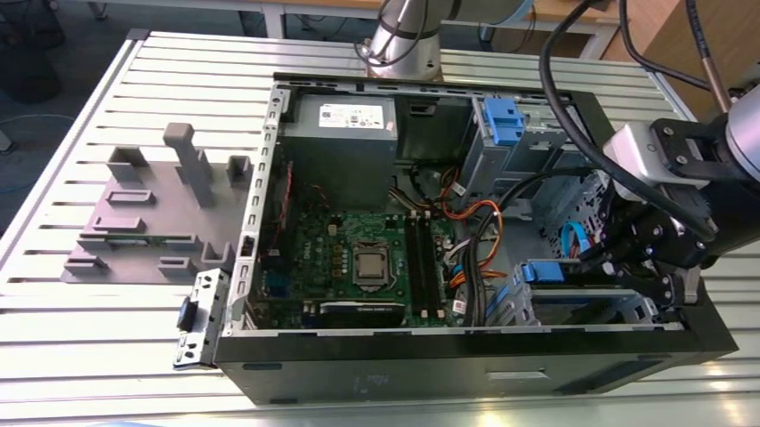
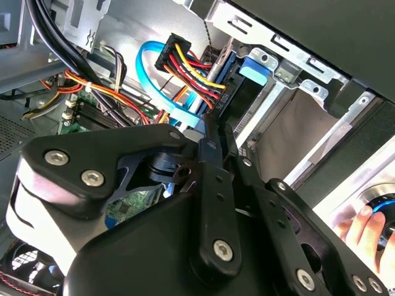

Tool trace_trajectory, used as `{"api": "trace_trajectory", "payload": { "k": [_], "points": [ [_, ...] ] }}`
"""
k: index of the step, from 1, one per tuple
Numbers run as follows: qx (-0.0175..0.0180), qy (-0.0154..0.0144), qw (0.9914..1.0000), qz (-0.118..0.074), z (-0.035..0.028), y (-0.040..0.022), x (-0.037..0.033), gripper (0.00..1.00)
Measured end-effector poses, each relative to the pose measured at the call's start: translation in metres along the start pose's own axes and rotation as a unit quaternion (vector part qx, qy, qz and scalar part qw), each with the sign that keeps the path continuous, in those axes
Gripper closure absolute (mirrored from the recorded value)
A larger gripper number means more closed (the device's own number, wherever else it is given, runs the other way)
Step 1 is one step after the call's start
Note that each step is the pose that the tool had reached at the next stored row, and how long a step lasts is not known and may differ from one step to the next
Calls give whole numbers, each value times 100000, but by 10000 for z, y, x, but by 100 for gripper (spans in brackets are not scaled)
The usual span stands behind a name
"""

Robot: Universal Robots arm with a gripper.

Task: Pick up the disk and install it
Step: 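Insert the second disk wire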

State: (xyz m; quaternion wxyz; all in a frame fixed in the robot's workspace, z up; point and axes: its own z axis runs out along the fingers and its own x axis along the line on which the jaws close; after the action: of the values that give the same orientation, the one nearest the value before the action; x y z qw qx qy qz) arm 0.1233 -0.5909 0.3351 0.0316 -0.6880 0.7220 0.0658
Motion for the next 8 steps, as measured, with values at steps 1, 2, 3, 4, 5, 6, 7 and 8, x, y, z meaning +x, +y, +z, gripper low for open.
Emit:
{"api": "trace_trajectory", "payload": {
  "k": [1, 2, 3, 4, 5, 6, 7, 8],
  "points": [
    [0, -9, 100000, 2, -1, 0, 0, 84],
    [-1, -8, 100000, 1, -3, 0, 0, 84],
    [2, -1, 100000, 3, -4, 0, -1, 84],
    [-1, 3, 100000, 3, -4, 0, -2, 84],
    [0, 8, 100000, 0, -4, 0, -4, 84],
    [1, 5, 100000, 2, -4, 0, -6, 84],
    [0, 5, 100000, 1, -3, 1, -9, 84],
    [0, -2, 100000, 0, -2, 1, -11, 84]
  ]
}}
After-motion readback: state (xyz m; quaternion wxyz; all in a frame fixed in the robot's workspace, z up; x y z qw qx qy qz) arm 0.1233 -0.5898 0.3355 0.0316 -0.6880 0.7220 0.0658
